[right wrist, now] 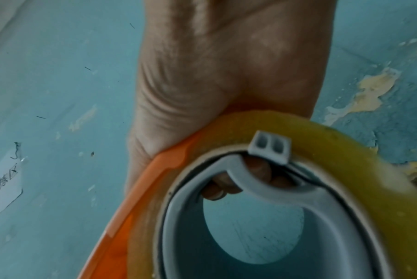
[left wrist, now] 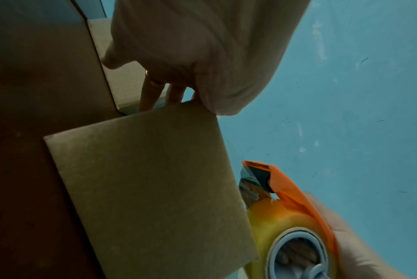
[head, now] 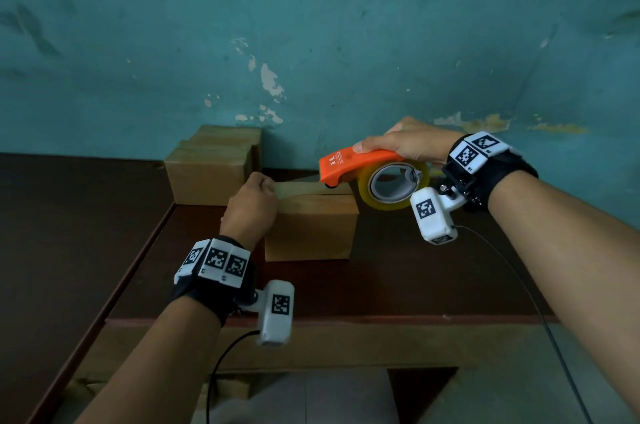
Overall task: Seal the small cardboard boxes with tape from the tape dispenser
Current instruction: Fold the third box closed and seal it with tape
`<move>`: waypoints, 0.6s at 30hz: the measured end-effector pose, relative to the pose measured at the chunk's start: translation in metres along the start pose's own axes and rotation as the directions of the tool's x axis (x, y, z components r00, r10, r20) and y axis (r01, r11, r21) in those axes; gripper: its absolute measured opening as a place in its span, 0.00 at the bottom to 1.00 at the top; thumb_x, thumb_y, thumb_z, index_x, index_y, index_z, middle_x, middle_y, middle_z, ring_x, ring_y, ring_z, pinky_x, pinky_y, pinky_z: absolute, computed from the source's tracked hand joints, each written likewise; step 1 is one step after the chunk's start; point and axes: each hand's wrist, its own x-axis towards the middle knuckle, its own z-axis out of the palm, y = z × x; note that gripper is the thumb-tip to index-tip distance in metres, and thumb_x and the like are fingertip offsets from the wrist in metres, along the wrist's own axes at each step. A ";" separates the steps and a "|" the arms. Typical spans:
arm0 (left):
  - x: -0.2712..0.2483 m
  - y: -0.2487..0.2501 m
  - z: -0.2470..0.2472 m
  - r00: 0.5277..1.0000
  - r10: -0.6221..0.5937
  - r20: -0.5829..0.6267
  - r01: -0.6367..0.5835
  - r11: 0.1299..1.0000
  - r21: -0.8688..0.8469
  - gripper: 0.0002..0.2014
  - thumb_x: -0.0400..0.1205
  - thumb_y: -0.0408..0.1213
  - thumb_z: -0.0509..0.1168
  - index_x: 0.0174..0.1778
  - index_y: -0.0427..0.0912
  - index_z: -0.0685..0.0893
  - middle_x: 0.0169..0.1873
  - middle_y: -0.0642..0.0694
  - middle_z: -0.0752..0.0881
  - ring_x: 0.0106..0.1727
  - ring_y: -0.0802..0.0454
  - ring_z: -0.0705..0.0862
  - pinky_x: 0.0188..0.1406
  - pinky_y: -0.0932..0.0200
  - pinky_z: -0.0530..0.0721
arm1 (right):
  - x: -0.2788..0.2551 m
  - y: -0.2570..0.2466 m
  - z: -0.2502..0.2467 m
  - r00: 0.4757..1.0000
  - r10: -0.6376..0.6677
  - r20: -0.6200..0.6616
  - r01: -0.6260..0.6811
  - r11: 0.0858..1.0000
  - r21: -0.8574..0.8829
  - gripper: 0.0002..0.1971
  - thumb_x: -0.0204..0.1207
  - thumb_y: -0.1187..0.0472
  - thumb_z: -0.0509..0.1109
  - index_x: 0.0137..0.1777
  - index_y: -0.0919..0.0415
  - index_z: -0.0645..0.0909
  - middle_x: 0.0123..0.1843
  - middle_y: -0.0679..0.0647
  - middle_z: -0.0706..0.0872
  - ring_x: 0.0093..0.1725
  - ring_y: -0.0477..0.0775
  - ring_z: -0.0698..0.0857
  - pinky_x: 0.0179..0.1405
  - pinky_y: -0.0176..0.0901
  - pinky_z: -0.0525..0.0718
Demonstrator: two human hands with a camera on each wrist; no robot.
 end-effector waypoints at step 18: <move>0.003 -0.001 0.001 1.000 0.014 -0.002 -0.014 0.997 0.080 0.12 0.94 0.49 0.47 0.61 0.57 0.76 0.57 0.45 0.82 0.61 0.39 0.80 0.72 0.34 0.76 | -0.014 0.012 -0.008 1.000 0.011 -0.016 -0.010 0.998 0.057 0.29 0.73 0.33 0.79 0.44 0.63 0.89 0.37 0.58 0.92 0.36 0.55 0.89 0.45 0.43 0.83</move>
